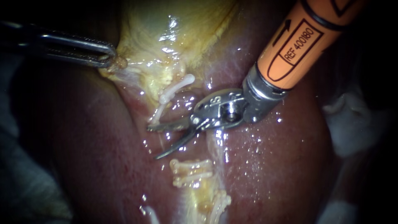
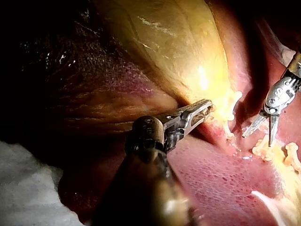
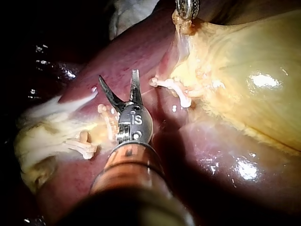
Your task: Go back from the cut right tube
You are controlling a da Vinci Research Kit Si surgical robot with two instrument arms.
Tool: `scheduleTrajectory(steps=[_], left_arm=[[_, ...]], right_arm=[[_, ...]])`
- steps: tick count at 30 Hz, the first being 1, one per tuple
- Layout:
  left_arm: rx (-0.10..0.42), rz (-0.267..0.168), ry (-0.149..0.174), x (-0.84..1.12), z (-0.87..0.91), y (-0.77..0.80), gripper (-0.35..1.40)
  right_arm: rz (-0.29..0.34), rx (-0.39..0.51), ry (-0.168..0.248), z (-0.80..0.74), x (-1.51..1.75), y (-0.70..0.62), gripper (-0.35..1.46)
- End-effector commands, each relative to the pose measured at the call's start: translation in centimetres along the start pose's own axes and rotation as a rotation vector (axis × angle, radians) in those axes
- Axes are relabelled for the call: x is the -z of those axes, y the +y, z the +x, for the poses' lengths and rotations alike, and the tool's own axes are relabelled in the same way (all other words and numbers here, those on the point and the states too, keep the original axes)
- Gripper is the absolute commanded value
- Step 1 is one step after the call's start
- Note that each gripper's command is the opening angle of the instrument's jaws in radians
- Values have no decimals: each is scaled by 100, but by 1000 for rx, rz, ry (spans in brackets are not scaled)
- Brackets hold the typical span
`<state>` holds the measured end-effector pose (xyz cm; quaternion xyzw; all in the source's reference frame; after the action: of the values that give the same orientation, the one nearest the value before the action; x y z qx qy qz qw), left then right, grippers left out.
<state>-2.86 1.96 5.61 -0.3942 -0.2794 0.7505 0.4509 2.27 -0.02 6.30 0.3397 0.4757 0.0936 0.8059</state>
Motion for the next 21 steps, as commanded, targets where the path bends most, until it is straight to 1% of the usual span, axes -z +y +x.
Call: scheduleTrajectory(steps=[1,2,3,4,6,8,9,12,15,19,21], left_arm=[[0,0,0,0,0,-1,-35],[0,-1,0,0,0,-2,-35],[0,-1,0,0,0,-2,-35],[0,-1,-1,0,0,-3,-35],[0,-1,-1,0,0,-4,-35],[0,-1,-1,0,1,-5,-35],[0,-1,-1,0,1,-5,-35],[-1,-1,-1,0,0,-5,-35],[-1,-1,-1,0,0,-6,-35],[-1,-1,0,-1,0,-6,-35],[-1,-1,0,-1,-1,-7,-35]], right_arm=[[-33,1,7,-2,5,-2,140],[-71,0,15,-4,8,-5,141],[-133,-6,29,-7,13,-8,143],[-177,-14,37,-10,18,-11,145],[-234,0,42,-15,29,-18,145],[-276,14,42,-20,40,-25,145],[-303,38,38,-22,49,-29,145],[-357,81,31,-25,72,-38,145],[-393,98,9,-25,93,-45,145],[-451,113,-58,-26,117,-53,145],[-473,114,-82,-26,124,-54,145]])
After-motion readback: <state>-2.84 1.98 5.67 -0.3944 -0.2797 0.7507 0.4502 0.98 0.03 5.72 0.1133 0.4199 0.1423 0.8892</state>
